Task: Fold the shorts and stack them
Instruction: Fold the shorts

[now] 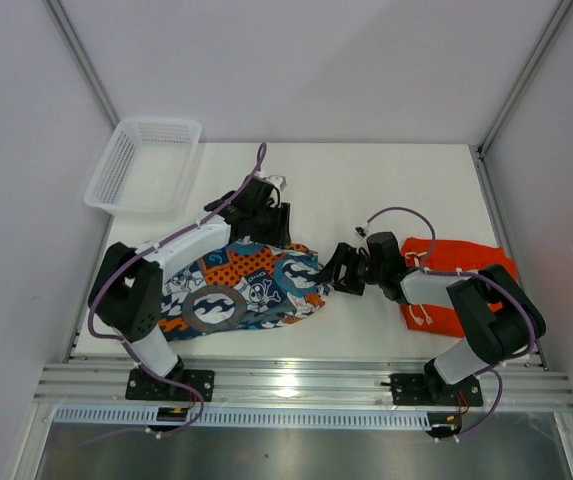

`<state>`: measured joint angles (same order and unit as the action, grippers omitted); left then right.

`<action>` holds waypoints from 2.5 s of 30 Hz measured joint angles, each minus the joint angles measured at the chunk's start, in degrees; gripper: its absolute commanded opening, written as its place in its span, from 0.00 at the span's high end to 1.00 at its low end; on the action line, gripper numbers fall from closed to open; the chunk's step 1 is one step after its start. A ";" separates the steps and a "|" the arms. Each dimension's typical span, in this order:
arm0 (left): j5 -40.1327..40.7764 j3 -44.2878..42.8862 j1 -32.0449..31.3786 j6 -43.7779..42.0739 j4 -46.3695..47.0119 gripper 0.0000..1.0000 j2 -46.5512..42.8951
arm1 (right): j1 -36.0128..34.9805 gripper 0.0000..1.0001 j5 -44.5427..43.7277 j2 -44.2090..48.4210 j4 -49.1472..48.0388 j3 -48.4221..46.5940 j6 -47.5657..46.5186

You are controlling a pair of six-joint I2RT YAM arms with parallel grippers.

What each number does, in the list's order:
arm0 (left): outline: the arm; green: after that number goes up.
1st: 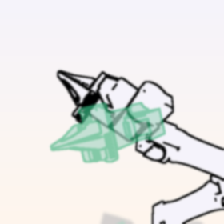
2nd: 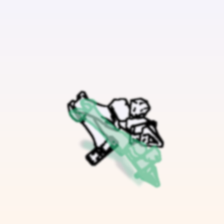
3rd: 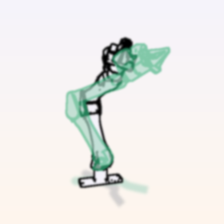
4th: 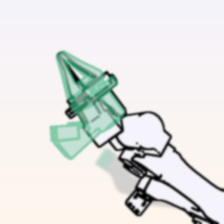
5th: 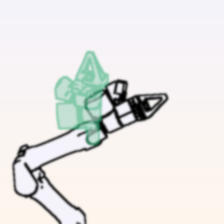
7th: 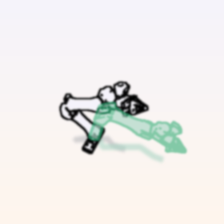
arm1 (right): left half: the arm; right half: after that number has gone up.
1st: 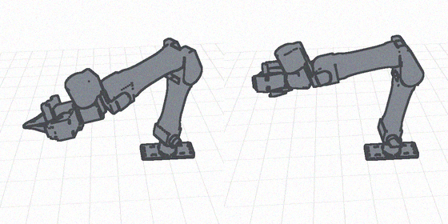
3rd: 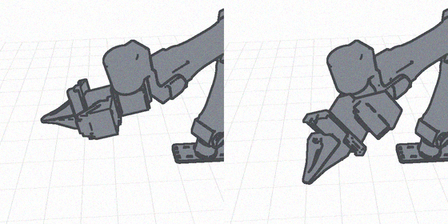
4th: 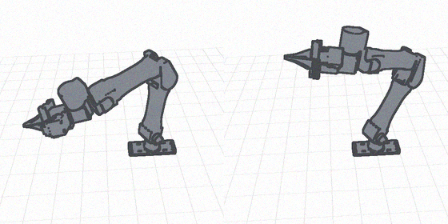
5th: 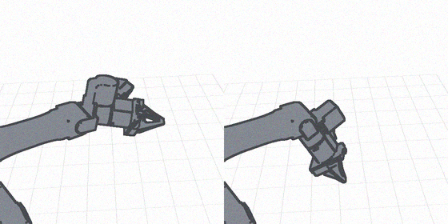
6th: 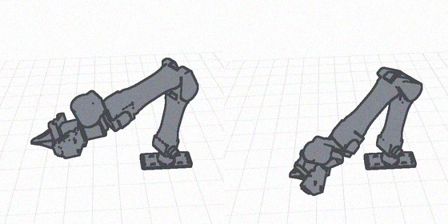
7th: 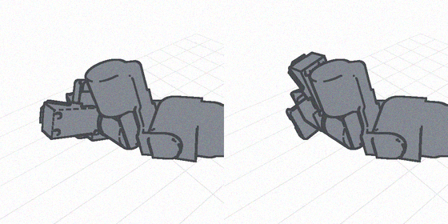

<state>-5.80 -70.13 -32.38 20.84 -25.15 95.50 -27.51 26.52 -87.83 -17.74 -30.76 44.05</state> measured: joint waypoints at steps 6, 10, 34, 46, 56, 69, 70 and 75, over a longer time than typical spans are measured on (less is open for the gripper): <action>-0.42 1.99 -0.63 -2.99 4.70 0.38 1.31 | 0.04 0.41 -0.66 -4.90 -2.73 -2.82 -1.46; -0.68 2.21 -0.76 -5.66 7.65 0.26 1.46 | 0.42 0.47 -1.62 -6.14 -3.76 -3.34 -2.29; -14.10 3.93 -0.74 -23.04 17.27 0.27 7.15 | 1.62 0.61 -7.10 -8.94 -4.48 -6.29 -8.37; -19.28 3.93 -0.74 -26.82 15.26 0.34 7.34 | 0.61 1.00 -5.99 -12.13 -7.10 -7.21 -9.73; -18.38 2.58 -0.76 -27.50 13.81 0.36 10.40 | 0.63 1.00 -5.90 -12.13 -7.04 -7.26 -9.79; -16.72 -2.16 -0.74 -28.41 11.65 1.00 15.34 | 0.74 1.00 -5.25 -12.15 -6.84 -7.37 -9.60; -16.94 -2.27 -0.72 -28.39 11.63 1.00 15.50 | 0.76 1.00 -5.09 -12.17 -6.56 -7.52 -9.57; -18.43 -2.23 -0.70 -28.39 11.65 1.00 15.50 | 0.96 1.00 -3.74 -13.46 -5.62 -9.25 -9.51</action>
<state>-24.23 -72.36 -33.08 -7.55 -13.50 111.00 -26.55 22.79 -101.30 -23.35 -40.01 34.54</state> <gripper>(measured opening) 0.008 0.021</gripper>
